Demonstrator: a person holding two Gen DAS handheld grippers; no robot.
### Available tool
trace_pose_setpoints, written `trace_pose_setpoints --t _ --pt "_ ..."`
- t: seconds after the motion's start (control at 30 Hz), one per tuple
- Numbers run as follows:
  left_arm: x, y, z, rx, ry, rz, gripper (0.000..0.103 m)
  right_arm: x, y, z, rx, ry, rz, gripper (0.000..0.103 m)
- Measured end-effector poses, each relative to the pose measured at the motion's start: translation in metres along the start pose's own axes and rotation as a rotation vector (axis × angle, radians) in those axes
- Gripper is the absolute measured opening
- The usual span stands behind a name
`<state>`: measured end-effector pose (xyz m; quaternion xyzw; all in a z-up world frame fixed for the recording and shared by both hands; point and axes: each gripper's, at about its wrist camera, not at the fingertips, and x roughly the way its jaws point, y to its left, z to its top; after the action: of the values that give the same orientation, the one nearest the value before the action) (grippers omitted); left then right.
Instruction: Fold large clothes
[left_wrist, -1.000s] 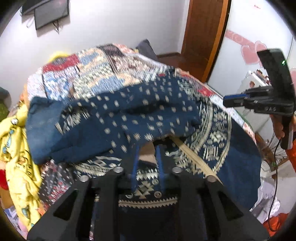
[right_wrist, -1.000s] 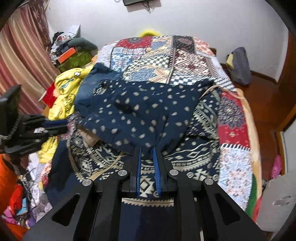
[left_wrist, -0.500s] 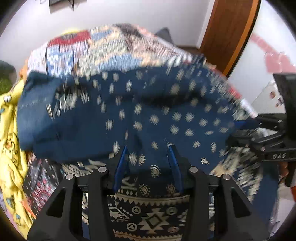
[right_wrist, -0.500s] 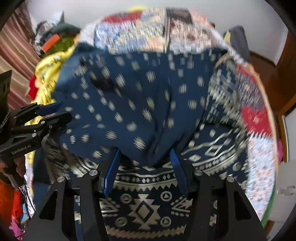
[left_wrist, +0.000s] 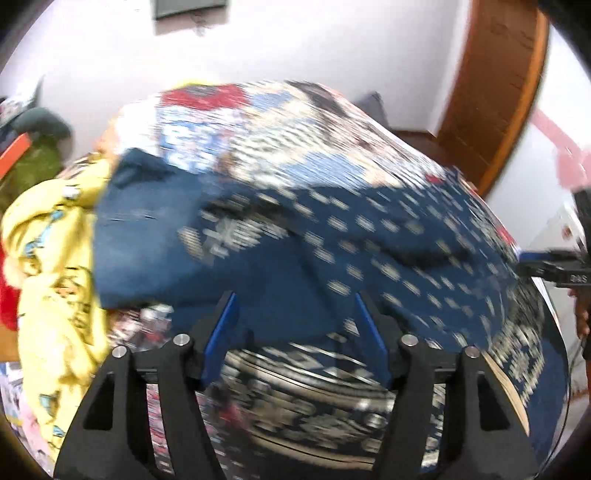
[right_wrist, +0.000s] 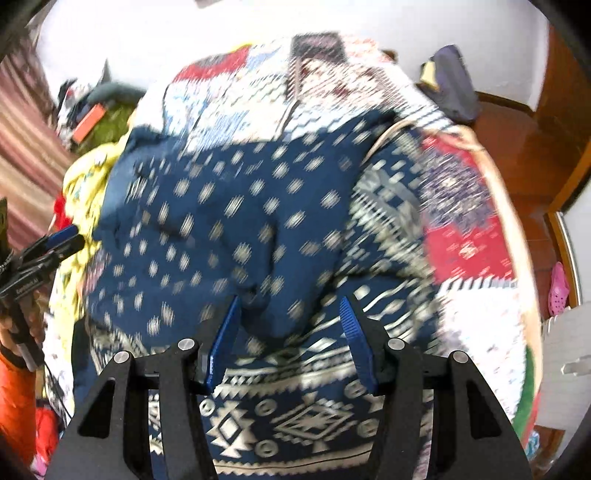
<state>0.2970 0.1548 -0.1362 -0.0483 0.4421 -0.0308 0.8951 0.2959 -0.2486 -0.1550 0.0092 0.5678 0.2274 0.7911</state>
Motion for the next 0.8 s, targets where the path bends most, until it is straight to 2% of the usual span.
trace_pose_setpoints --t 0.13,0.2,0.37,0.5,0.53,0.6,0.73,0.8 --pt "0.014 0.043 0.013 -0.092 0.009 0.040 0.064 -0.013 -0.024 0.013 0.069 -0.065 -0.016 0.052" --pt "0.034 0.068 0.018 -0.148 0.040 0.048 0.064 -0.011 -0.030 0.021 0.095 -0.082 -0.038 0.052" --pt "0.083 0.094 0.021 -0.262 0.119 -0.017 0.064 0.007 -0.058 0.039 0.154 -0.068 -0.087 0.052" --pt "0.124 0.102 0.023 -0.341 0.178 -0.102 0.063 0.033 -0.074 0.057 0.185 -0.034 -0.087 0.052" --pt "0.132 0.102 0.024 -0.353 0.179 -0.131 0.064 0.042 -0.079 0.062 0.199 -0.021 -0.086 0.052" --pt "0.140 0.103 0.027 -0.366 0.164 -0.144 0.066 0.055 -0.087 0.071 0.223 -0.010 -0.085 0.052" --pt "0.145 0.109 0.028 -0.394 0.141 -0.184 0.066 0.066 -0.087 0.084 0.220 -0.041 -0.054 0.052" --pt "0.141 0.107 0.029 -0.372 0.121 -0.167 0.056 0.071 -0.081 0.090 0.196 -0.038 -0.027 0.051"
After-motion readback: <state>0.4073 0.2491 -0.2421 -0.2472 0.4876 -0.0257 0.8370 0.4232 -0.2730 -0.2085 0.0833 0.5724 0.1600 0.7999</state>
